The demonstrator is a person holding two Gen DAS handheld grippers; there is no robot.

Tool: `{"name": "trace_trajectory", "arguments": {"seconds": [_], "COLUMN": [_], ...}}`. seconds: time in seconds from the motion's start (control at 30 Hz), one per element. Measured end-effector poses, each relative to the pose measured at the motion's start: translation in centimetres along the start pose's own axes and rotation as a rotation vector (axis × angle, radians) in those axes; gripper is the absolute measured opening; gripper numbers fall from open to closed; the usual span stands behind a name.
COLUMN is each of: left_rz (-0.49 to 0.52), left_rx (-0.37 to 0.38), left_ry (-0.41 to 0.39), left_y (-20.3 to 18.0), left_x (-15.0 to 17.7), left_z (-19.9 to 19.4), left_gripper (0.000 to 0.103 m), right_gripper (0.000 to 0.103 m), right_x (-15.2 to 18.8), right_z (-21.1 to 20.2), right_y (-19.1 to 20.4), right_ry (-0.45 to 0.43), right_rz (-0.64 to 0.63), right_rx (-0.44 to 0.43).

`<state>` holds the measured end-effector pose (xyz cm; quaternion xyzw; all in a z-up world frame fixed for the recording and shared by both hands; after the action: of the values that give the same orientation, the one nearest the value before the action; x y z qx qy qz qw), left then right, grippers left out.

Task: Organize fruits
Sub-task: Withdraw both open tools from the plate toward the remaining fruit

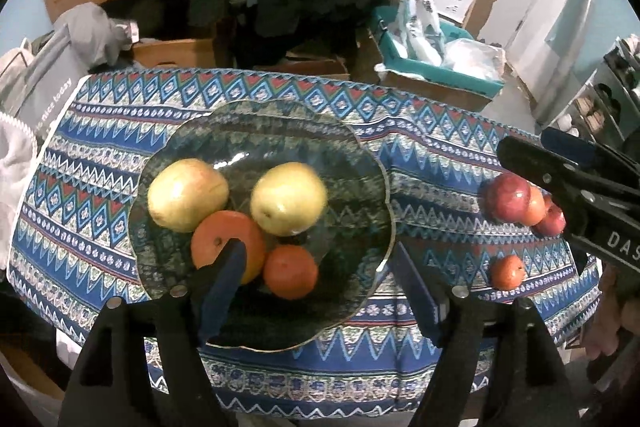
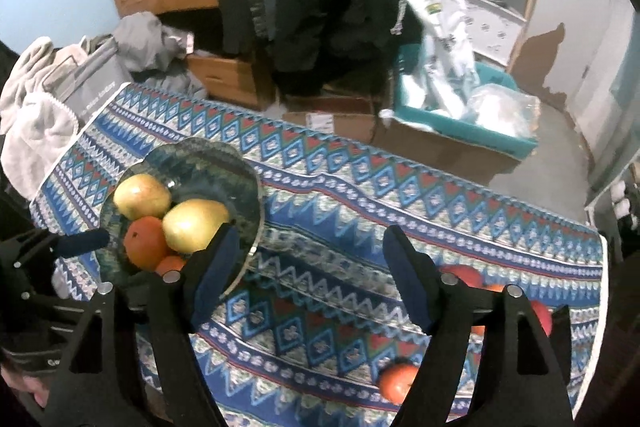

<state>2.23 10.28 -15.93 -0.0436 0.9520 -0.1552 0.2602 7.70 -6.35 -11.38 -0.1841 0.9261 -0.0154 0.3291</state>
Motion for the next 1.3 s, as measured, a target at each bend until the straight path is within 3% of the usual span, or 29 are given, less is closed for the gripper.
{"name": "trace_trajectory", "arguments": {"seconds": [0.6,1.3], "left_rz": [0.128,0.309], "left_rx": [0.030,0.054], "left_ry": [-0.019,0.047], "left_y": [-7.2,-16.2], "left_x": [-0.1,1.1], "left_z": [-0.8,2.1], "left_gripper": [0.085,0.086], "right_gripper": [0.084,0.084], "right_x": [4.0,9.2], "right_z": [-4.8,-5.7], "right_y": [-7.9,-15.7], "right_ry": [-0.064,-0.025], "right_rz": [0.082,0.198], "right_rx": [0.145,0.244]}}
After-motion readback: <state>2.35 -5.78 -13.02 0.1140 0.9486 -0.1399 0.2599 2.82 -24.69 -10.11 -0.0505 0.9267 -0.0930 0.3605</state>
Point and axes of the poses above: each gripper's, at about its wrist camera, not at the fingertips, and z roughly the way its jaws point, y to its left, x to its underside, the point moved 1 cm from there along z, roughly the way its jaws point, and after that the axes turned 12 degrees about x, right-handed, at the moved point
